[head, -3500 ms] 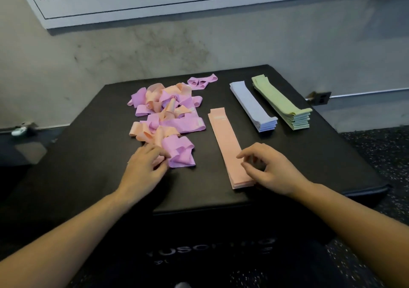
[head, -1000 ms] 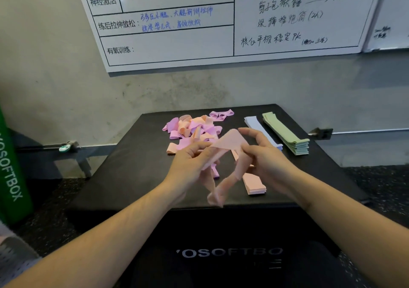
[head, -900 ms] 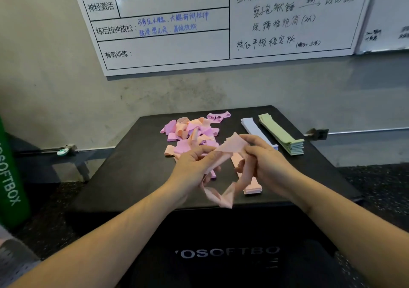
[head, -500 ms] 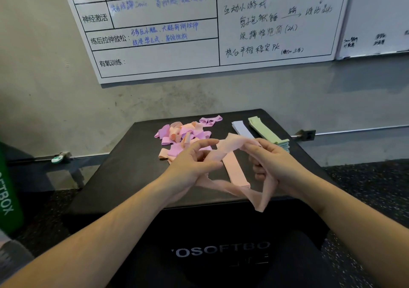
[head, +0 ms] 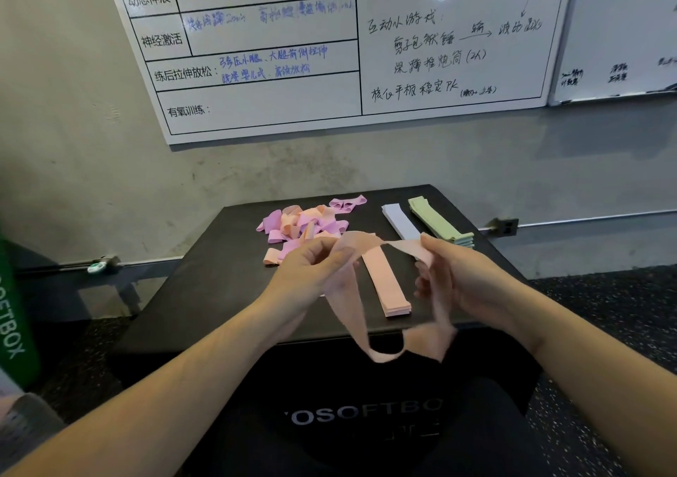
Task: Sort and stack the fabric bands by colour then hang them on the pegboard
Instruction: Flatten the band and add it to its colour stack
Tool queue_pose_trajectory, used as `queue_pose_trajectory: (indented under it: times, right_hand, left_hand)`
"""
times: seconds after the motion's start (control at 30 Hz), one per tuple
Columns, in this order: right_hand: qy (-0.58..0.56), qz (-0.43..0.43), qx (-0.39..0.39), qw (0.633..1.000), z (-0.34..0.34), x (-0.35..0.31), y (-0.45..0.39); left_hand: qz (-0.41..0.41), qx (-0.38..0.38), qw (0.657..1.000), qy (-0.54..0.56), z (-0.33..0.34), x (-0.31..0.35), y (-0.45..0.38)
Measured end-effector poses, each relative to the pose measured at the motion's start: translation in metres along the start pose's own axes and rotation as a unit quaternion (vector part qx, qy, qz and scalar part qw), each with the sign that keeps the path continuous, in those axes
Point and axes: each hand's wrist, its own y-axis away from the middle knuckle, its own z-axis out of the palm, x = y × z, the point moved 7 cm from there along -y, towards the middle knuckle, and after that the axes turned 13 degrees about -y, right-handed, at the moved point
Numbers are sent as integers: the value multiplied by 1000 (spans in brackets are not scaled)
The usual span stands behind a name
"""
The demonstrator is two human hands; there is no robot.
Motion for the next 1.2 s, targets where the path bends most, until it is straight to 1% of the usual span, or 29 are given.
queue_pose_trajectory:
  times: [0.17, 0.23, 0.33, 0.4, 0.57, 0.63, 0.7, 0.8, 0.87, 0.93, 1.03, 1.1, 1.2]
  right_hand:
    - [58, 63, -7, 996, 3, 13, 7]
    - [89, 70, -7, 994, 3, 17, 8]
    - [129, 42, 5, 991, 1, 17, 5]
    - [134, 20, -9, 991, 4, 15, 3]
    - [146, -33, -125, 981, 24, 9, 13]
    - [145, -66, -142, 977, 28, 7, 18]
    - [127, -90, -139, 978, 30, 5, 20]
    - [108, -131, -131, 977, 32, -2, 19]
    - [68, -121, -138, 981, 33, -3, 16]
    - [44, -91, -149, 984, 35, -2, 17]
    - [77, -67, -174, 979, 41, 0, 19]
    - [78, -70, -181, 978, 45, 0, 20]
    - [52, -114, -148, 981, 48, -7, 19]
  left_hand:
    - [-32, -13, 996, 77, 3, 0, 2]
    - [-35, -24, 994, 99, 6, -1, 1]
    - [-34, -35, 991, 126, 11, 4, 3]
    - [-38, -34, 991, 126, 13, 4, 3]
    - [-41, -35, 988, 142, 17, 3, 0]
    - [-39, -42, 988, 146, 20, 2, -1]
    - [-41, -49, 988, 138, 21, 1, -2]
    - [-39, -37, 988, 141, 20, -2, -2]
    - [-28, -24, 990, 137, 16, -2, -2]
    - [-26, -18, 994, 103, 14, -4, -1]
    - [-29, -8, 997, 73, 14, -6, -1]
    - [-29, -10, 997, 69, 19, -6, 2]
    - [-36, -23, 998, 53, 28, -7, 6]
